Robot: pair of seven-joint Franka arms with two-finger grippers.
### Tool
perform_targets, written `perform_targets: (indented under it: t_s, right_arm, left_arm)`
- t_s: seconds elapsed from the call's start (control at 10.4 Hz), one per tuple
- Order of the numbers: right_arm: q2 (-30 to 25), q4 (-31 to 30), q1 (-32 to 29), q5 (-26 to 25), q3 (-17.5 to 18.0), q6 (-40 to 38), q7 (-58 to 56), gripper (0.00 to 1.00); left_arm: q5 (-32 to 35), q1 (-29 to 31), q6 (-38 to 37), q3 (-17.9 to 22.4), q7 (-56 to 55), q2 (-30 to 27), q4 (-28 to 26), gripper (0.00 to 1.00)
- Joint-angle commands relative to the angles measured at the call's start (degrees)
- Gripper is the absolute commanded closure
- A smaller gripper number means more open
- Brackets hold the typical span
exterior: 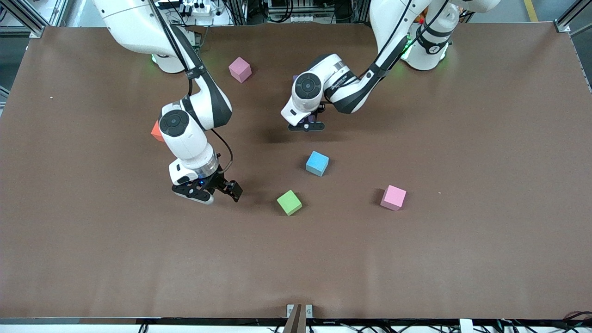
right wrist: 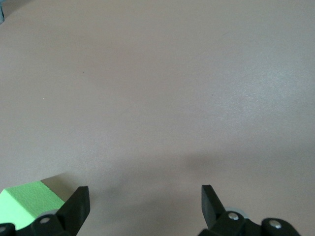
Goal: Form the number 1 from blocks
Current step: 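Place the second purple cube after the magenta cube with the left gripper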
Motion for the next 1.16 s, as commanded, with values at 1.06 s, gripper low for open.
perform_targets:
  t_s: [1.06]
  right_arm:
    - [4.3, 1.1, 31.7, 10.1, -14.3, 1.8, 23.4, 0.00]
  left_arm:
    - [-9.1, 4.3, -5.6, 13.4, -21.8, 1.3, 16.1, 0.00]
